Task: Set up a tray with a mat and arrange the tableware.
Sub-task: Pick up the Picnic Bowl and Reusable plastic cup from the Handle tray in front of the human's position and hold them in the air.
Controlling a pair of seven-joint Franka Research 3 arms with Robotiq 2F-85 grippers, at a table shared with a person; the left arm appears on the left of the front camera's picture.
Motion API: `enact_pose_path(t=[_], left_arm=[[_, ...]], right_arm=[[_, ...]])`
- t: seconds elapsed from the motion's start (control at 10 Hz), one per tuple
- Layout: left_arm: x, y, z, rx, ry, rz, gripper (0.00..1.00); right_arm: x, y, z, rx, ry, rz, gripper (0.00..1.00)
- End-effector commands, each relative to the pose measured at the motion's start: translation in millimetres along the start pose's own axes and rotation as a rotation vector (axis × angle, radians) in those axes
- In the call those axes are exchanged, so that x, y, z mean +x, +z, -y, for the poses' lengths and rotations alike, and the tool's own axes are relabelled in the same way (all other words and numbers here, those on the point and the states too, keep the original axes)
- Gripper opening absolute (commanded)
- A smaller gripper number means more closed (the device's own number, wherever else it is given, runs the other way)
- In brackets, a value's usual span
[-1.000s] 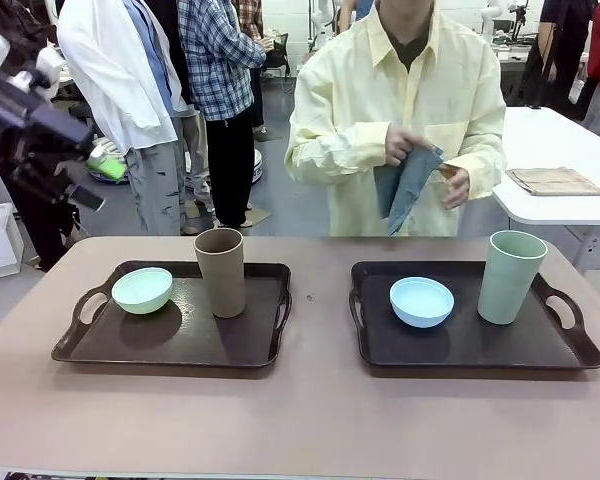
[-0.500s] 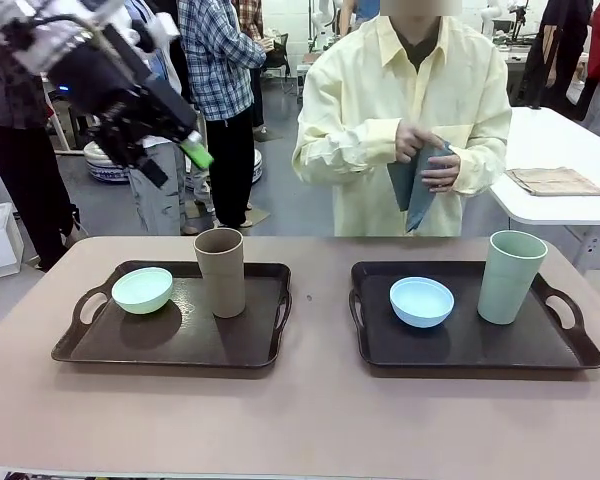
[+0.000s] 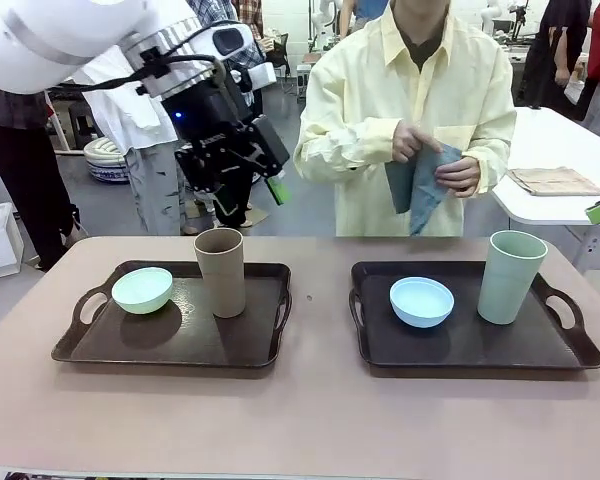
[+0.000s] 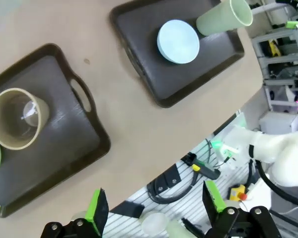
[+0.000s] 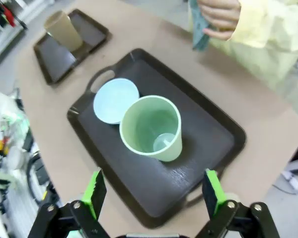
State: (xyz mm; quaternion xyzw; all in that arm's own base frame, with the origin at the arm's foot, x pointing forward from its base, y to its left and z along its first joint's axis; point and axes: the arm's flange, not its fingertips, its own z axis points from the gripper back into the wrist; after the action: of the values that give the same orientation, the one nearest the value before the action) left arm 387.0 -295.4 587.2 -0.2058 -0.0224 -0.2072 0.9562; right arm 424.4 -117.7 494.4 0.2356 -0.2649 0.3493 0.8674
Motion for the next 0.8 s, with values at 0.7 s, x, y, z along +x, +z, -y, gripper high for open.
enact_pose_path(t=[0.7], left_arm=[[33, -1, 31, 0.094, -0.065, 0.022, 1.00]], right_arm=[[7, -13, 21, 0.113, 0.153, 0.008, 1.00]])
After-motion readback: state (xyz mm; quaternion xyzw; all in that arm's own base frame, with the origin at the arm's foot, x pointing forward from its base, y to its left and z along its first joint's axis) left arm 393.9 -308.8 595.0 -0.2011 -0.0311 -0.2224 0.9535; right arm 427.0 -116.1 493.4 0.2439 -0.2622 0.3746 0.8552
